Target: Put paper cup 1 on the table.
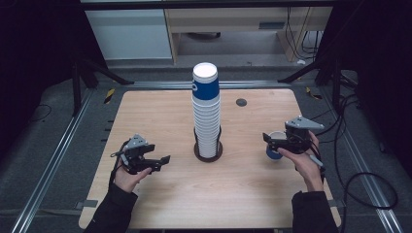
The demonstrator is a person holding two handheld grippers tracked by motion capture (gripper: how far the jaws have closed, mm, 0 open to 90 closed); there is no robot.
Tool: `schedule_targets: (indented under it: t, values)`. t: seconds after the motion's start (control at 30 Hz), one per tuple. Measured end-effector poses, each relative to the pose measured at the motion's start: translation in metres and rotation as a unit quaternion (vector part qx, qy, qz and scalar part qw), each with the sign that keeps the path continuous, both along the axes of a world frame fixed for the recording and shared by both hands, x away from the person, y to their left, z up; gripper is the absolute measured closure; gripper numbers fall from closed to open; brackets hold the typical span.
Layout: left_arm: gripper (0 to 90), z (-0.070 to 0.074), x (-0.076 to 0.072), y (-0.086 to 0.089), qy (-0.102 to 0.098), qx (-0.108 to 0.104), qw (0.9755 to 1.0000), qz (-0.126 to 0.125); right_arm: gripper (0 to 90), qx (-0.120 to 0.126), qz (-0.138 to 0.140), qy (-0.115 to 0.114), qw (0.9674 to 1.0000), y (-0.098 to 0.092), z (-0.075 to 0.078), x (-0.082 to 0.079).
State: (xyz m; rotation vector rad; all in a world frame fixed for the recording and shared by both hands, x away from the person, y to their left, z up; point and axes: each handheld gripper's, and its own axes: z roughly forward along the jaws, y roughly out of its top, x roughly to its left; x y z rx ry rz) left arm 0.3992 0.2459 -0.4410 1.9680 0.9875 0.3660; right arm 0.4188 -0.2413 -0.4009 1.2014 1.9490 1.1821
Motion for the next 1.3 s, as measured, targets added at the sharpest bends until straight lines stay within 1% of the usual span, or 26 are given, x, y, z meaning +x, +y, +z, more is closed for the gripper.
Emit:
schedule_targets:
  t: [0.03, 0.07, 0.17, 0.2, 0.3, 0.33, 0.43, 0.53, 0.63, 0.77, 0.83, 0.9, 0.97, 1.0, 1.03, 1.07, 1.13, 1.23, 1.27, 1.3]
  values:
    - [16.4, 0.000, 0.000, 0.000, 0.000, 0.000, 1.0000, -0.001, 7.6, 0.000, 0.000, 0.000, 1.0000, 0.000, 0.000, 0.000]
    - [16.7, 0.000, 0.000, 0.000, 0.000, -0.001, 1.0000, -0.001, 7.6, 0.002, 0.003, -0.005, 1.0000, 0.002, 0.003, -0.001]
    - [18.2, -0.001, 0.000, -0.001, 0.001, -0.003, 1.0000, 0.001, 8.0, 0.025, 0.018, -0.013, 0.9994, 0.006, 0.010, -0.005]
    - [18.3, -0.001, 0.000, -0.001, 0.001, -0.002, 1.0000, 0.002, 8.2, 0.029, 0.022, -0.019, 0.9992, 0.007, 0.013, -0.006]
    - [19.2, 0.000, 0.000, -0.001, 0.000, 0.001, 1.0000, -0.001, 9.8, 0.035, 0.031, -0.030, 0.9984, 0.010, 0.018, -0.009]
    - [19.6, 0.000, 0.000, -0.001, -0.001, 0.001, 1.0000, 0.000, 10.0, 0.038, 0.034, -0.030, 0.9982, 0.011, 0.020, -0.010]
    - [23.8, 0.001, -0.001, -0.001, -0.001, -0.002, 1.0000, 0.001, 10.7, 0.047, 0.048, -0.034, 0.9971, 0.015, 0.023, -0.011]
    - [25.3, 0.001, -0.001, 0.000, 0.001, -0.003, 1.0000, -0.001, 11.0, 0.051, 0.053, -0.038, 0.9966, 0.018, 0.026, -0.012]
    - [26.2, 0.001, -0.001, 0.000, 0.000, -0.003, 1.0000, -0.001, 11.0, 0.059, 0.063, -0.045, 0.9953, 0.022, 0.032, -0.013]
    - [28.3, 0.001, 0.000, 0.001, 0.001, -0.006, 1.0000, -0.003, 11.0, 0.064, 0.068, -0.051, 0.9943, 0.024, 0.038, -0.015]
    - [29.0, 0.002, -0.001, 0.002, 0.000, -0.003, 1.0000, -0.001, 11.0, 0.070, 0.072, -0.059, 0.9932, 0.026, 0.044, -0.015]
    - [30.1, 0.003, -0.001, 0.003, -0.001, -0.006, 1.0000, 0.000, 11.0, 0.080, 0.075, -0.069, 0.9916, 0.028, 0.049, -0.016]
    - [31.0, 0.003, -0.002, 0.002, -0.002, -0.008, 1.0000, 0.000, 11.0, 0.088, 0.082, -0.073, 0.9900, 0.031, 0.053, -0.016]
    - [31.2, 0.004, -0.002, 0.002, -0.003, -0.007, 1.0000, -0.001, 11.0, 0.090, 0.085, -0.079, 0.9892, 0.034, 0.056, -0.015]
    - [31.7, 0.003, -0.001, 0.002, -0.001, -0.007, 1.0000, -0.003, 10.9, 0.092, 0.088, -0.079, 0.9887, 0.036, 0.058, -0.015]
    - [32.2, 0.003, -0.001, 0.002, -0.001, -0.005, 1.0000, -0.004, 10.9, 0.097, 0.094, -0.084, 0.9872, 0.040, 0.061, -0.015]
    - [32.3, 0.003, -0.001, 0.001, 0.000, -0.004, 1.0000, -0.004, 10.9, 0.099, 0.096, -0.085, 0.9868, 0.041, 0.063, -0.015]
    - [32.8, 0.004, -0.001, 0.002, -0.001, -0.005, 1.0000, -0.004, 10.9, 0.107, 0.105, -0.089, 0.9847, 0.046, 0.069, -0.013]
    - [32.8, 0.004, -0.002, 0.002, -0.001, -0.007, 1.0000, -0.003, 10.9, 0.113, 0.111, -0.092, 0.9831, 0.049, 0.073, -0.012]
    - [32.8, 0.004, -0.002, 0.002, -0.001, -0.009, 1.0000, -0.002, 10.9, 0.113, 0.111, -0.092, 0.9831, 0.049, 0.073, -0.012]
